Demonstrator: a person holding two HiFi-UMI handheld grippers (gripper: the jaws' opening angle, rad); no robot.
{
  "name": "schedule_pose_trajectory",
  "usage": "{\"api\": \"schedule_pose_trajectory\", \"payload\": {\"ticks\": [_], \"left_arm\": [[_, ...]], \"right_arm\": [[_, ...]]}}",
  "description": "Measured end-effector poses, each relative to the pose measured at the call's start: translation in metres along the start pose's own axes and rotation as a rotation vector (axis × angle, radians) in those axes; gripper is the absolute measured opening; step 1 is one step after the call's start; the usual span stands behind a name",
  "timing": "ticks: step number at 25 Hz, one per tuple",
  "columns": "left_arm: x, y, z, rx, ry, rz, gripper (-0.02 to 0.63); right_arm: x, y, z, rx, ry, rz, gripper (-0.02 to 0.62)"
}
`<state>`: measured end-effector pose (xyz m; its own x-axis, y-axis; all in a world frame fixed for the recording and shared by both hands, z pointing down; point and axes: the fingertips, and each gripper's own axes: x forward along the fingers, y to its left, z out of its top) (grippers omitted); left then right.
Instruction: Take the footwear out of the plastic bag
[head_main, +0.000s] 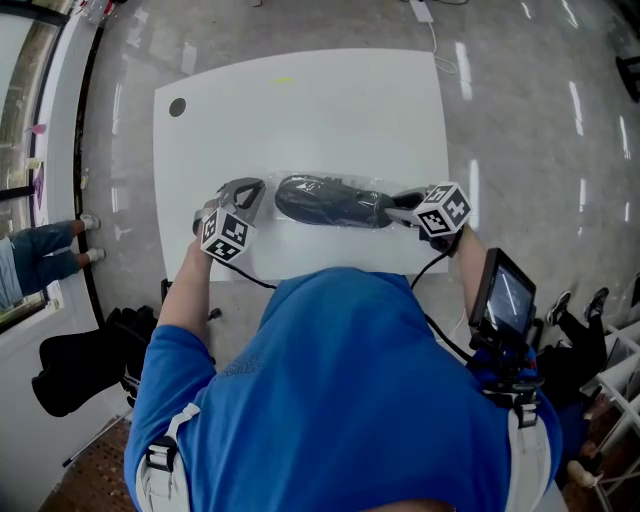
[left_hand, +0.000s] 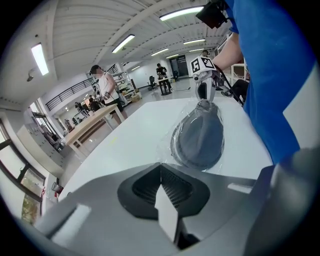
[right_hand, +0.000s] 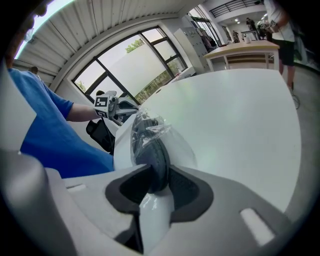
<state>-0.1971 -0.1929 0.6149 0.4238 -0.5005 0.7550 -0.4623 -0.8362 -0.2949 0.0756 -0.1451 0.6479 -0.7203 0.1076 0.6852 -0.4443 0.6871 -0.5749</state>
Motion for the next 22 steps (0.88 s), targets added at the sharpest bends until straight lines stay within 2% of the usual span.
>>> {"api": "schedule_pose_trajectory", "payload": {"ticks": [8,16,20,22], "left_arm": [[-0.024,0.006,-0.031,-0.01,0.024,0.013,0.009],[-0.023,0.011,-0.038,-0.002,0.039,0.037,0.009],[-0.023,0.012,-0.036,0.011,0.039,0.051,0.009],[-0.024,0.013,-0.036,0.018,0.04,0.059,0.009]], "right_arm": [[-0.016,0.01,-0.015,0.044,-0.03,-0.061,0.104],[-0.028,0.0,-0.037,0.061,-0.029,-0.084,0.103],[-0.024,0.003,-0.04,-0.022,0.021,-0.098,0.121],[-0.021,0.008,-0.04,-0.092,0.065,-0.094,0.161]]}}
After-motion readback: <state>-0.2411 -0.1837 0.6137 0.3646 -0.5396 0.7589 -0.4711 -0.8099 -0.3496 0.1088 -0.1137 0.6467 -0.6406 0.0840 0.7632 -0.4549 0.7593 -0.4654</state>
